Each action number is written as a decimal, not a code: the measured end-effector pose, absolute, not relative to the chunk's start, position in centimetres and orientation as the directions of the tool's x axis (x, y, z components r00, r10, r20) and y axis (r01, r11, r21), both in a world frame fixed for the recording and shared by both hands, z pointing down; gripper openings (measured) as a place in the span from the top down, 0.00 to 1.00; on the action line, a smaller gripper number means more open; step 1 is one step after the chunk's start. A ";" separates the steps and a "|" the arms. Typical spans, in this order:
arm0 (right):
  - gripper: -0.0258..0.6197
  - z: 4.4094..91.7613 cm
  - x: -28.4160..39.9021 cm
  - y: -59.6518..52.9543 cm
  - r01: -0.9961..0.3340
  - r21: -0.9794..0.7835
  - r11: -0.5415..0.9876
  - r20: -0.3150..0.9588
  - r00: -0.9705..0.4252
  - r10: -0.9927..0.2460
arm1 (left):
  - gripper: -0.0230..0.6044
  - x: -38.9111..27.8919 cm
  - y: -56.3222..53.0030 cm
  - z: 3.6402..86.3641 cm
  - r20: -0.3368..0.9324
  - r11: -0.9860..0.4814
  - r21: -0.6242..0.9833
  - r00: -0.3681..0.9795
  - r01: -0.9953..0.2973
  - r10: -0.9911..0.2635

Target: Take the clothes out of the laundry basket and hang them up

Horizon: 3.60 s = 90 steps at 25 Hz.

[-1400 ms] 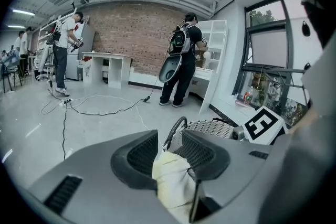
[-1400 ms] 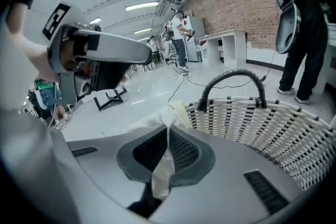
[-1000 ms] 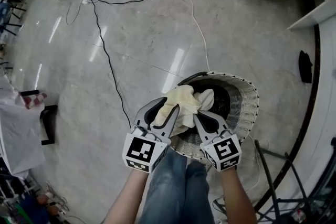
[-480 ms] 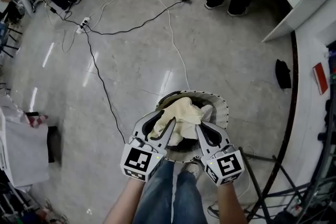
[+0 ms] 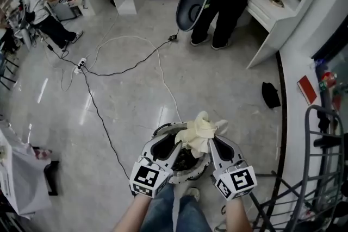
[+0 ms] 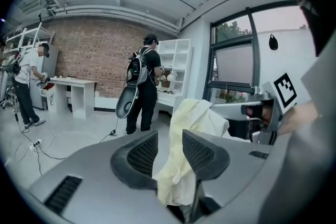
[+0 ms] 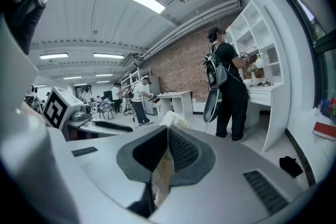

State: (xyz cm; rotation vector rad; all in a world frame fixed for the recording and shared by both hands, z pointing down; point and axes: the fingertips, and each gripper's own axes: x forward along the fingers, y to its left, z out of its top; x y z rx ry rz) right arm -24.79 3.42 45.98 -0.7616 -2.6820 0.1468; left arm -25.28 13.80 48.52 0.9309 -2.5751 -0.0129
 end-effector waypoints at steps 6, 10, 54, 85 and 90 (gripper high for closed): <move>0.94 36.4 -24.5 -0.9 0.425 -0.143 0.894 0.192 -0.874 0.447 | 0.71 -24.2 9.6 44.9 0.320 0.685 0.130 -0.624 -0.717 -0.713; 0.94 29.8 -23.9 -4.0 0.359 -0.112 0.927 0.115 -0.921 0.371 | 0.62 -23.2 5.8 43.6 0.317 0.586 0.114 -0.530 -0.802 -0.786; 0.94 19.8 -3.0 -18.9 -0.297 -0.090 0.951 -0.041 -0.953 -0.301 | 0.92 -18.9 -11.0 33.3 0.232 0.147 0.020 -0.138 -0.989 -0.963; 0.94 17.3 22.7 -38.9 -0.747 -0.078 0.660 -0.058 -0.658 -0.751 | 0.92 5.1 -38.8 19.3 0.083 -0.362 -0.057 0.357 -0.930 -0.930; 0.94 17.0 24.4 -46.8 -0.763 -0.052 0.645 -0.043 -0.643 -0.764 | 0.92 6.4 -46.8 18.4 0.072 -0.367 -0.067 0.362 -0.928 -0.929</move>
